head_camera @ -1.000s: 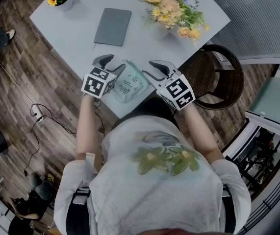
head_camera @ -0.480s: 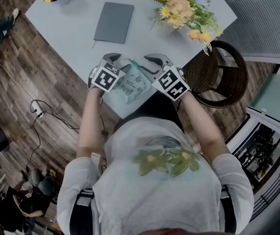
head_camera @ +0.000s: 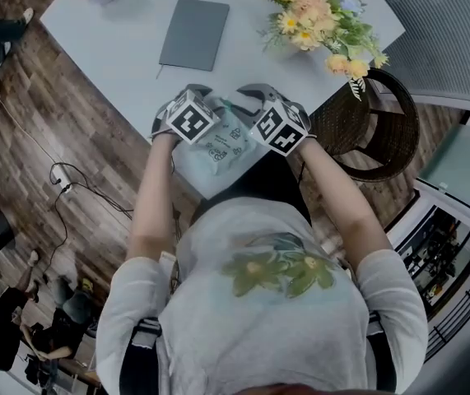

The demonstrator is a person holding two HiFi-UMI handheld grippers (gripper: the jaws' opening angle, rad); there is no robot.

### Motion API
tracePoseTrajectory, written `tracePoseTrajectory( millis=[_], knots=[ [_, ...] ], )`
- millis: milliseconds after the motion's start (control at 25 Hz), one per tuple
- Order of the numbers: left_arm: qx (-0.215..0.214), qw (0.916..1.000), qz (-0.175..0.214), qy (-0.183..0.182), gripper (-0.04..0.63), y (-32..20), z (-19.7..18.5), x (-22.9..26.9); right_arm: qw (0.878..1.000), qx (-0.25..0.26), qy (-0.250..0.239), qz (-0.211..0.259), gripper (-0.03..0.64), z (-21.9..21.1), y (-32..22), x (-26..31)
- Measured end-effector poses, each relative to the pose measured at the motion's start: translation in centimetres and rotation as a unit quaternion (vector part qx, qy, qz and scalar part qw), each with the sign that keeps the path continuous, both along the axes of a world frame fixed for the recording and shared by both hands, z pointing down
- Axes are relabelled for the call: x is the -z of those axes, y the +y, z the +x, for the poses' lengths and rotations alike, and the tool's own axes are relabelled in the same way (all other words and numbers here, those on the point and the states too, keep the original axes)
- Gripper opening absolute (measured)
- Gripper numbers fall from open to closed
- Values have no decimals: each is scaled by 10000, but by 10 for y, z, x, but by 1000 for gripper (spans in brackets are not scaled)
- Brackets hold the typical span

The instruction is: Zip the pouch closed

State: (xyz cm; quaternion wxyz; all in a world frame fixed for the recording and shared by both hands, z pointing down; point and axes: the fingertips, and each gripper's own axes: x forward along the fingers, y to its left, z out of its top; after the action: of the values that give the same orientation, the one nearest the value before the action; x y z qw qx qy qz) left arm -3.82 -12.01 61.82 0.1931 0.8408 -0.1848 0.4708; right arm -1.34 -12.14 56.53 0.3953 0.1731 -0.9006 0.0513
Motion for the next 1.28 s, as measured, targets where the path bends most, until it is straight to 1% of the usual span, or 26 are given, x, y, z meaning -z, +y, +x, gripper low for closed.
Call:
tracePoseTrajectory(
  millis=[160,320,400,440,560,600,640,840,1000,1200,1280],
  knots=[
    [-171,9997,-91,-121,212,1,2,-14,9997,143,208,-62,161,-1,0,-15],
    [-272,9992,-279,-74,191,3,7,-21,9989,237,379,-99,161,0,-2,-26],
    [-323,9990,-279,-101,170,4,8,-24,9987,245,434,-122,160,1,-4,-30],
    [-337,9991,-225,-139,156,3,7,-25,9986,243,456,-133,160,2,-5,-32],
    [-322,9992,-71,-221,76,-3,3,-28,9982,265,522,-156,161,5,-8,-36],
    [-305,9993,-82,-212,74,-4,2,-28,9980,289,547,-158,160,5,-8,-37],
    [-284,9994,-111,-193,56,-5,1,-28,9977,324,579,-153,160,5,-8,-38],
    [-124,9998,-169,-21,33,-8,-2,-26,9940,700,839,32,160,2,-12,-45],
    [-117,9998,-123,76,26,-9,-2,-27,9893,1041,1006,190,160,-3,-16,-50],
    [-59,10000,-5,3,26,-11,-1,-26,9809,1502,1201,275,158,-10,-19,-56],
    [6,10000,-29,-11,26,-11,0,-26,9767,1695,1280,302,155,-11,-20,-58]
  ],
)
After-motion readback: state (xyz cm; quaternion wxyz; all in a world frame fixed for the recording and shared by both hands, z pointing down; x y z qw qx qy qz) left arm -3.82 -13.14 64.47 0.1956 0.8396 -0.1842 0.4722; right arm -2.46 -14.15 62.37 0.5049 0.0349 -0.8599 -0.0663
